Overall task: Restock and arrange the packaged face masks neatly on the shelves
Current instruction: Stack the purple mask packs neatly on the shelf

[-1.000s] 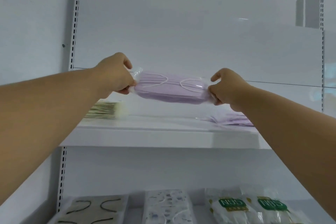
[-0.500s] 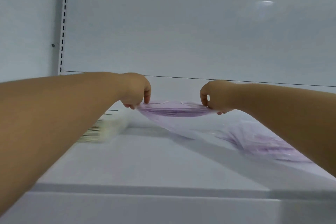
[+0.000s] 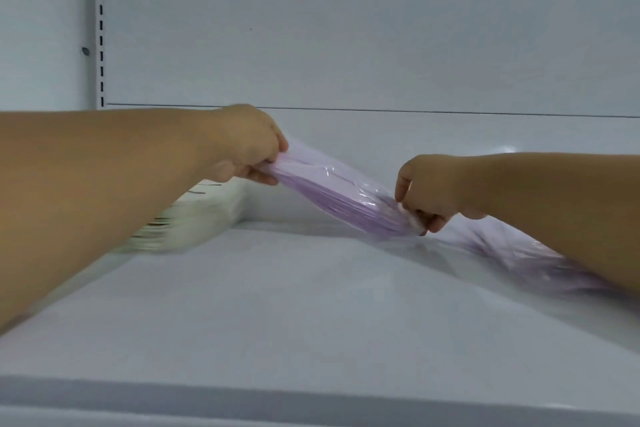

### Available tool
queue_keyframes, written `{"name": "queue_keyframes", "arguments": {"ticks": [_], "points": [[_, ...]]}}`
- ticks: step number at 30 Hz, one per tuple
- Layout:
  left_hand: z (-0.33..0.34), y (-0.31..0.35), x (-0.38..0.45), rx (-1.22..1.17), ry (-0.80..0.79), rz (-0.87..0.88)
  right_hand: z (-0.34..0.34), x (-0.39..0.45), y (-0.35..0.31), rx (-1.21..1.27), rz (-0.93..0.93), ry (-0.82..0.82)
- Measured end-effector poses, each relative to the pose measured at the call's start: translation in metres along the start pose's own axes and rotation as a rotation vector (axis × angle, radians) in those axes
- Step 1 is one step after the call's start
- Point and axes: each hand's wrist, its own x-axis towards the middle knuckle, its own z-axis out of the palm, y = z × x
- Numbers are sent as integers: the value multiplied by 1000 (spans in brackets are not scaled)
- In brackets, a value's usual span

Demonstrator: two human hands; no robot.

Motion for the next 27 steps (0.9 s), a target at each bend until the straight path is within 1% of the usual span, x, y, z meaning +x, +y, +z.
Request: {"name": "queue_keyframes", "arguments": {"ticks": [2, 4, 6, 7, 8, 9, 11, 13, 14, 15, 16, 18, 20, 22, 23, 25, 27], "points": [[-10, 3, 0, -60, 83, 95, 3, 3, 1, 182, 14, 64], [-20, 6, 1, -105, 165, 224, 4, 4, 6, 433, 34, 92], [-28, 5, 0, -142, 216, 327, 1, 3, 10, 752, 14, 10], [-30, 4, 0, -156, 226, 346, -1, 2, 11, 894, -21, -42], [-31, 1, -1, -163, 228, 351, -5, 0, 12, 991, -70, -67], [-31, -1, -2, -167, 222, 349, -9, -1, 12, 1034, -121, -56], [-30, -3, -4, -170, 193, 334, -17, -1, 14, 1069, -201, 24], [-28, -4, -7, -167, 149, 313, -24, -3, 19, 1055, -218, 70], [-27, -4, -9, -157, 122, 306, -25, -5, 23, 984, -218, 80], [-25, -4, -10, -138, 101, 304, -26, -7, 27, 861, -212, 77], [-24, -4, -11, -118, 87, 308, -29, -7, 31, 725, -209, 56], [-22, -3, -13, -96, 65, 332, -34, -10, 32, 547, -264, -44], [-22, -1, -15, -117, 36, 359, -38, -10, 28, 496, -336, -153], [-24, 1, -17, -148, -5, 367, -42, -13, 24, 495, -373, -198], [-24, 1, -17, -154, -27, 365, -43, -16, 21, 467, -389, -194], [-25, 0, -18, -138, -60, 348, -42, -22, 20, 318, -404, -150], [-25, -2, -19, -100, -89, 330, -42, -26, 22, 175, -379, -132]]}}
